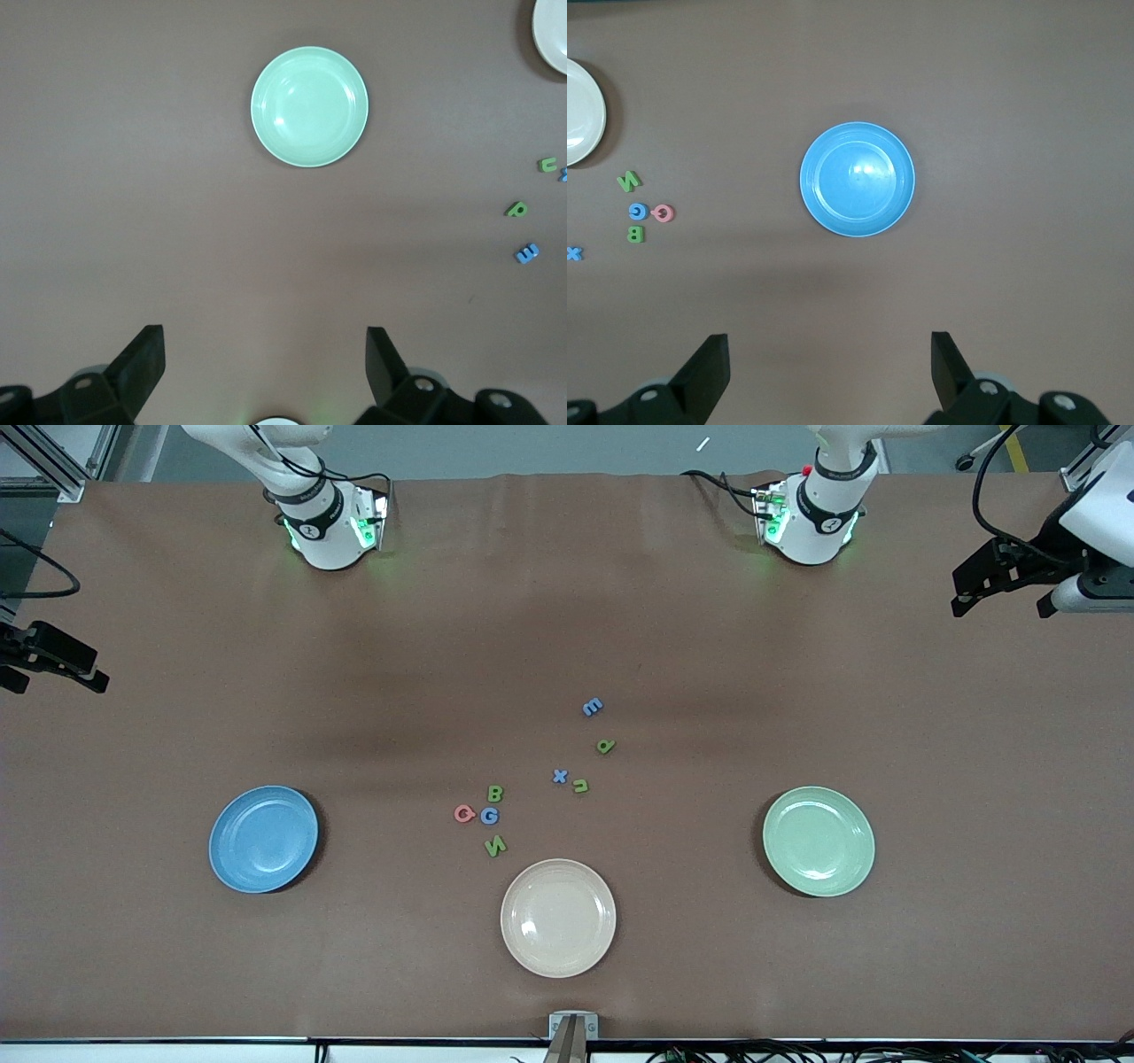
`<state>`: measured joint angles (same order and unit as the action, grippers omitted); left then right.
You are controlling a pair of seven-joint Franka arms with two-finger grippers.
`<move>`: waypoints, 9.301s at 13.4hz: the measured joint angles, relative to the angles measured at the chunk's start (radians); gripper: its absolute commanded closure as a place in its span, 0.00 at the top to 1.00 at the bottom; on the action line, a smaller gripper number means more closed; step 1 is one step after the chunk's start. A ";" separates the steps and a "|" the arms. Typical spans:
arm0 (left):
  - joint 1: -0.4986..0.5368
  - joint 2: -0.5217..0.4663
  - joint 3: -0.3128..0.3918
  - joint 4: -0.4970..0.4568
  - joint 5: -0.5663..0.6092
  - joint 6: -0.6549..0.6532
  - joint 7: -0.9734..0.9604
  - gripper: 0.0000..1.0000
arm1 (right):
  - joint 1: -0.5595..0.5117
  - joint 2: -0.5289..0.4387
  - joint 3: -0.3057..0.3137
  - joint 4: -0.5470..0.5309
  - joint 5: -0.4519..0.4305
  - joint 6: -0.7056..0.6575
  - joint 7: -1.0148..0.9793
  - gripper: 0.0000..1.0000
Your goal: Sort uppercase to blue plate, lowercase to green plate
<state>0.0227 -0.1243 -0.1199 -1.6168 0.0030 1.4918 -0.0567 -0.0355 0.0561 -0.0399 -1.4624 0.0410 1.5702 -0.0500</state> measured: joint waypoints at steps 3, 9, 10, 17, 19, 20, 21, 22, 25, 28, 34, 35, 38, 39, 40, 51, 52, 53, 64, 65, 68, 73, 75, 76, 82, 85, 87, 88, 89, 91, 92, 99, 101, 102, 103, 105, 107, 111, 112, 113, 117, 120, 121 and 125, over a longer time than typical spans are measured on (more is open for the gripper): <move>0.000 0.000 0.000 0.001 0.003 -0.006 0.000 1.00 | 0.000 0.000 0.000 0.000 0.001 0.000 0.000 1.00; -0.028 0.059 -0.023 -0.028 0.004 0.016 -0.010 1.00 | 0.047 0.067 0.018 -0.014 0.014 0.009 -0.002 1.00; -0.041 0.081 -0.048 -0.048 0.004 0.055 -0.043 1.00 | 0.079 0.104 0.020 -0.017 0.014 0.027 0.000 1.00; -0.138 0.331 -0.262 -0.141 0.005 0.378 -0.686 1.00 | 0.201 0.381 0.024 -0.026 0.015 0.297 0.001 1.00; -0.194 0.429 -0.264 -0.141 0.026 0.484 -0.875 1.00 | 0.245 0.468 0.029 -0.027 0.017 0.423 0.018 1.00; -0.218 0.476 -0.265 -0.138 0.059 0.532 -0.956 1.00 | 0.288 0.512 0.030 -0.027 0.017 0.486 0.082 1.00; -0.240 0.521 -0.265 -0.130 0.084 0.567 -1.037 1.00 | 0.331 0.554 0.030 -0.026 0.017 0.545 0.168 1.00; -0.262 0.567 -0.265 -0.109 0.096 0.583 -1.121 1.00 | 0.367 0.592 0.030 -0.026 0.017 0.605 0.239 1.00; -0.337 0.731 -0.262 0.011 0.107 0.601 -1.363 0.95 | 0.421 0.677 0.030 -0.025 0.017 0.732 0.335 1.00; -0.379 0.835 -0.260 0.071 0.148 0.675 -1.470 0.84 | 0.455 0.709 0.030 -0.024 0.017 0.739 0.402 1.00; -0.453 0.909 -0.245 0.071 0.229 0.693 -1.562 0.81 | 0.510 0.742 0.029 -0.047 0.016 0.732 0.415 0.92; -0.459 0.915 -0.244 0.069 0.232 0.693 -1.568 0.79 | 0.511 0.742 0.028 -0.053 0.015 0.732 0.414 0.88; -0.463 0.920 -0.242 0.052 0.233 0.704 -1.572 0.71 | 0.510 0.742 0.019 -0.063 0.015 0.732 0.411 0.77; -0.463 0.920 -0.242 0.043 0.234 0.713 -1.572 0.69 | 0.510 0.742 0.019 -0.069 0.015 0.732 0.411 0.74; -0.463 0.920 -0.242 0.035 0.234 0.719 -1.572 0.67 | 0.510 0.742 0.019 -0.073 0.015 0.732 0.411 0.73; -0.459 0.901 -0.237 -0.014 0.298 0.813 -1.573 0.00 | 0.511 0.737 0.019 -0.082 0.015 0.732 0.411 0.28; -0.451 0.895 -0.235 -0.014 0.314 0.814 -1.573 0.00 | 0.511 0.736 0.018 -0.081 0.015 0.732 0.411 0.22; -0.439 0.887 -0.233 -0.013 0.340 0.816 -1.573 0.00 | 0.511 0.735 0.018 -0.081 0.015 0.732 0.411 0.17; -0.033 0.744 -0.228 -0.033 0.416 0.769 -1.112 0.09 | 0.144 0.715 -0.005 0.008 0.017 0.647 -0.152 0.14; -0.004 0.753 -0.228 -0.038 0.417 0.769 -1.096 0.18 | 0.108 0.706 -0.004 0.012 0.017 0.609 -0.214 0.14; 0.040 0.789 -0.228 -0.040 0.417 0.776 -1.056 1.00 | 0.020 0.693 -0.004 0.009 0.016 0.537 -0.366 0.22; 0.040 0.791 -0.260 -0.033 0.417 0.770 -1.045 1.00 | -0.035 0.703 -0.001 -0.017 0.016 0.530 -0.458 0.69; 0.026 0.779 -0.305 -0.033 0.417 0.722 -1.051 1.00 | -0.028 0.703 0.011 -0.014 0.016 0.536 -0.458 0.78; 0.016 0.772 -0.329 -0.033 0.417 0.701 -1.067 1.00 | -0.019 0.703 0.016 -0.011 0.017 0.540 -0.453 0.78; -0.206 0.781 -0.380 -0.064 0.417 0.683 -1.404 0.97 | 0.150 0.702 0.035 0.014 0.061 0.571 -0.281 0.85; -0.325 0.807 -0.379 -0.068 0.417 0.695 -1.562 0.95 | 0.280 0.704 0.038 0.011 0.151 0.715 -0.266 0.85; -0.373 0.816 -0.378 -0.096 0.417 0.737 -1.627 0.86 | 0.369 0.715 0.038 0.009 0.189 0.817 -0.261 0.85; -0.384 0.817 -0.377 -0.123 0.417 0.774 -1.648 0.86 | 0.406 0.723 0.037 0.007 0.193 0.870 -0.256 0.85; -0.389 0.817 -0.377 -0.150 0.417 0.813 -1.678 0.86 | 0.438 0.735 0.037 0.005 0.194 0.923 -0.253 0.85; -0.400 0.817 -0.378 -0.183 0.418 0.848 -1.715 0.81 | 0.481 0.769 0.036 0.000 0.196 1.023 -0.248 0.86; -0.413 0.818 -0.378 -0.189 0.423 0.853 -1.725 0.80 | 0.500 0.791 0.036 -0.001 0.196 1.066 -0.233 0.86; -0.441 0.832 -0.370 -0.193 0.477 0.863 -1.758 0.66 | 0.556 0.845 0.031 -0.002 0.196 1.128 -0.145 0.85; -0.440 0.844 -0.369 -0.193 0.479 0.879 -1.758 0.65 | 0.560 0.845 0.027 -0.005 0.196 1.127 -0.137 0.83; -0.440 0.849 -0.369 -0.193 0.479 0.893 -1.758 0.65 | 0.560 0.845 0.023 -0.009 0.196 1.127 -0.137 0.82; -0.441 0.853 -0.369 -0.193 0.479 0.903 -1.758 0.61 | 0.560 0.845 0.019 -0.011 0.195 1.127 -0.137 0.81; -0.443 0.857 -0.370 -0.193 0.480 0.909 -1.758 0.45 | 0.560 0.845 0.014 -0.013 0.192 1.127 -0.138 0.76; -0.442 0.857 -0.370 -0.192 0.480 0.914 -1.758 0.18 | 0.560 0.845 0.010 -0.014 0.191 1.127 -0.138 0.63; -0.439 0.855 -0.371 -0.192 0.480 0.916 -1.758 0.00 | 0.560 0.843 0.008 -0.014 0.188 1.128 -0.138 0.31; -0.434 0.854 -0.370 -0.191 0.480 0.916 -1.758 0.00 | 0.560 0.842 0.006 -0.014 0.188 1.128 -0.138 0.21; -0.422 0.850 -0.368 -0.188 0.481 0.916 -1.758 0.00 | 0.560 0.840 0.005 -0.014 0.188 1.130 -0.138 0.14; -0.291 0.772 -0.365 -0.170 0.487 0.915 -1.631 0.00 | 0.559 0.836 0.004 -0.012 0.188 1.131 -0.135 0.07; -0.172 0.721 -0.366 -0.157 0.487 0.857 -1.427 0.00 | 0.514 0.821 -0.023 0.018 0.188 1.132 -0.140 0.07; -0.137 0.718 -0.365 -0.142 0.487 0.823 -1.354 0.00 | 0.476 0.809 -0.027 0.021 0.188 1.112 -0.167 0.07; 0.039 0.724 -0.356 -0.129 0.487 0.786 -1.070 0.01 | 0.266 0.753 -0.032 0.026 0.188 0.871 -0.349 0.08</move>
<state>0.0618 0.6001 -0.4757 -1.7460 0.4899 2.2776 -1.1266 0.2306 0.8094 -0.0723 -1.4365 0.2294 2.4415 -0.3988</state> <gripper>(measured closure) 0.604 0.670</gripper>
